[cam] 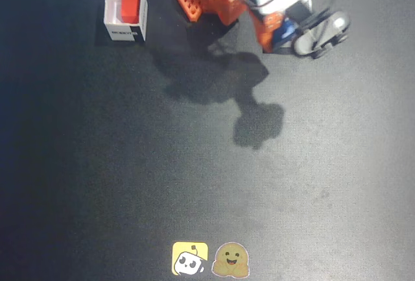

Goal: Put the red cube in the right box and the blue cube in the left box.

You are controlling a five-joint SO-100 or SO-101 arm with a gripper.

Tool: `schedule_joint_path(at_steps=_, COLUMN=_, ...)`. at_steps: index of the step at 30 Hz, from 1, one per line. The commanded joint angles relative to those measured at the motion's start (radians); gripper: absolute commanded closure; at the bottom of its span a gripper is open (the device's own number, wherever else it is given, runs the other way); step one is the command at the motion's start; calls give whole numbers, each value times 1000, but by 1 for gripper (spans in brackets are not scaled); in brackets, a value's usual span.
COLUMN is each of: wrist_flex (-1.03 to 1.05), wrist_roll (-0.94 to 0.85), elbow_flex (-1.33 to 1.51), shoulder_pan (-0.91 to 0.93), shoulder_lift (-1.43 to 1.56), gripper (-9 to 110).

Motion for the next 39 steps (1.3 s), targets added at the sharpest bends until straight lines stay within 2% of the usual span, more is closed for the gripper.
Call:
schedule_joint_path(at_steps=1, wrist_flex=3, wrist_roll=9, elbow_flex=-74, shoulder_pan=-83, shoulder_lift=-43, gripper=90)
schedule_joint_path(at_steps=12, wrist_flex=-32, wrist_roll=38, elbow_flex=-78, shoulder_pan=-318, shoulder_lift=-121, gripper=90)
schedule_joint_path(at_steps=18, wrist_flex=-9, wrist_roll=43, elbow_flex=-78, shoulder_pan=-385, shoulder_lift=-121, gripper=90)
schedule_joint_path(at_steps=39, wrist_flex=-8, wrist_roll=-12, elbow_flex=-12, shoulder_pan=-414, shoulder_lift=-61, gripper=88)
